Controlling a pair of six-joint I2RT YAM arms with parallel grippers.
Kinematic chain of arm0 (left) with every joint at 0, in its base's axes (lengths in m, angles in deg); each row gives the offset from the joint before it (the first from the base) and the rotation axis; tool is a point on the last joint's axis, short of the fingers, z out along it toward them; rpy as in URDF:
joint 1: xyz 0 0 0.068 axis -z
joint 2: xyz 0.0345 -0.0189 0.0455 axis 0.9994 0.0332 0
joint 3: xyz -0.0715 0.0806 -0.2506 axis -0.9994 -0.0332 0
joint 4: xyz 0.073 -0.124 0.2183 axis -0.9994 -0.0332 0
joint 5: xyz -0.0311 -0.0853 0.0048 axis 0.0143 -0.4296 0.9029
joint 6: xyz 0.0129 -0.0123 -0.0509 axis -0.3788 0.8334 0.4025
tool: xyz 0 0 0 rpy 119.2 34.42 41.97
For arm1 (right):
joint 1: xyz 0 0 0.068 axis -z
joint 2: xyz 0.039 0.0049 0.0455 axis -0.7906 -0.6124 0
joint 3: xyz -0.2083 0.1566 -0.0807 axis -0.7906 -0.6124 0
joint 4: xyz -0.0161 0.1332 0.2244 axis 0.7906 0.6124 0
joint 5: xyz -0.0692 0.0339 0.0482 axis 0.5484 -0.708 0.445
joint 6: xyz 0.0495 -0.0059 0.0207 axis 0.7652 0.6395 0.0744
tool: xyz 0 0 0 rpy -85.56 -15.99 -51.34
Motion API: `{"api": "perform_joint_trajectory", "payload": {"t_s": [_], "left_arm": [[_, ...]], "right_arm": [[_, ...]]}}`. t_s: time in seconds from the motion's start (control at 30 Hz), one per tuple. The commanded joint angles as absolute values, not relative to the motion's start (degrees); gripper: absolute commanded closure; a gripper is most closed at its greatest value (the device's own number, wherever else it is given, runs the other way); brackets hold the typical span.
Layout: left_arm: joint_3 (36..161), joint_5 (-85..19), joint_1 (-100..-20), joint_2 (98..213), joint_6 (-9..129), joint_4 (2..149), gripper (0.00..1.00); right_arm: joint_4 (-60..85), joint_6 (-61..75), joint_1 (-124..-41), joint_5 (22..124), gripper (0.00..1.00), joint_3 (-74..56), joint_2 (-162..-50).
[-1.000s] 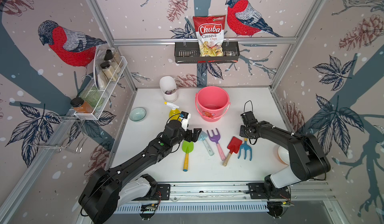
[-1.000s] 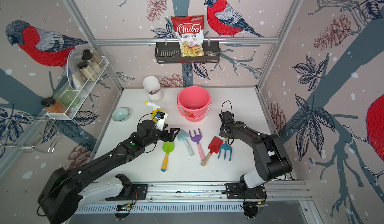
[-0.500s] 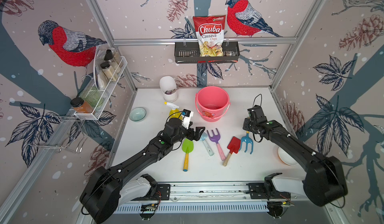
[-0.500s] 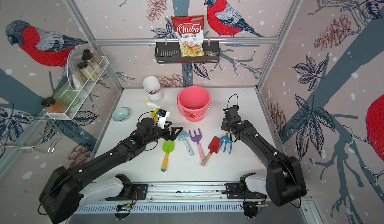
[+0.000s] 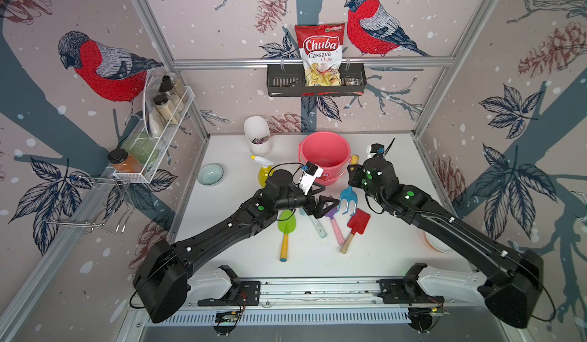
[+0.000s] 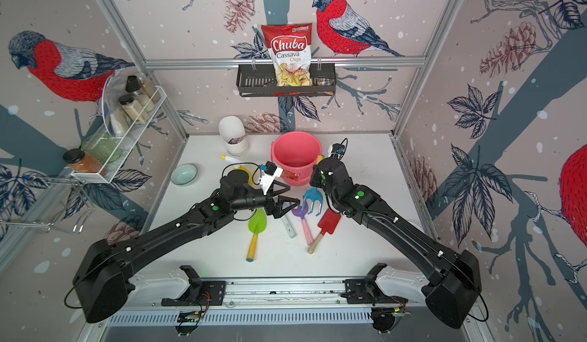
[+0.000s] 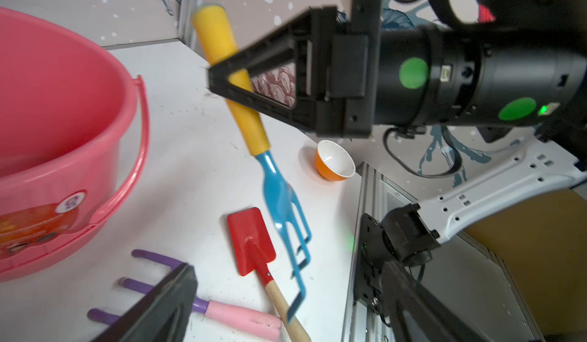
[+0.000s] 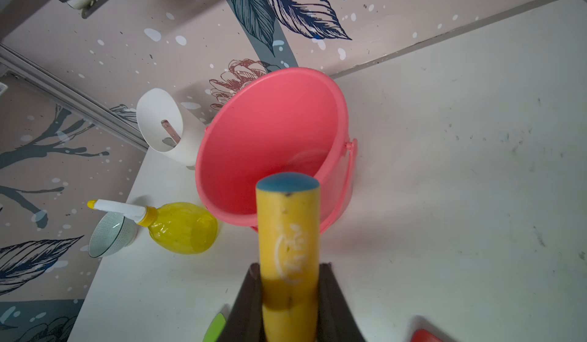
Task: Organize the gardening tools
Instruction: Pick up the gardening tool from the center of the board.
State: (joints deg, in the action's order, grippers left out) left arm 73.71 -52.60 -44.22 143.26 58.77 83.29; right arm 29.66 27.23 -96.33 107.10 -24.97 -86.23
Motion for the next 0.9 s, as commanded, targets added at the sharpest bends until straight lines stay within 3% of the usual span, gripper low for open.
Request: {"api": "perform_joint_trajectory", "payload": {"t_s": [0.0,0.43,0.87], "left_arm": [[74.2,-54.0,-43.7,142.9,56.4,80.7,0.11],[72.5,-47.7,-43.7,143.4,58.6,84.5,0.23],[73.7,-46.2,-43.6,145.9,59.8,83.9,0.60]], "right_arm": [[24.6,28.7,-98.3,111.5,1.00,-23.4,-87.2],[19.4,32.4,-102.8,113.6,1.00,-23.5,-87.5],[17.2,33.0,-104.8,115.0,1.00,-24.3,-87.5]]}}
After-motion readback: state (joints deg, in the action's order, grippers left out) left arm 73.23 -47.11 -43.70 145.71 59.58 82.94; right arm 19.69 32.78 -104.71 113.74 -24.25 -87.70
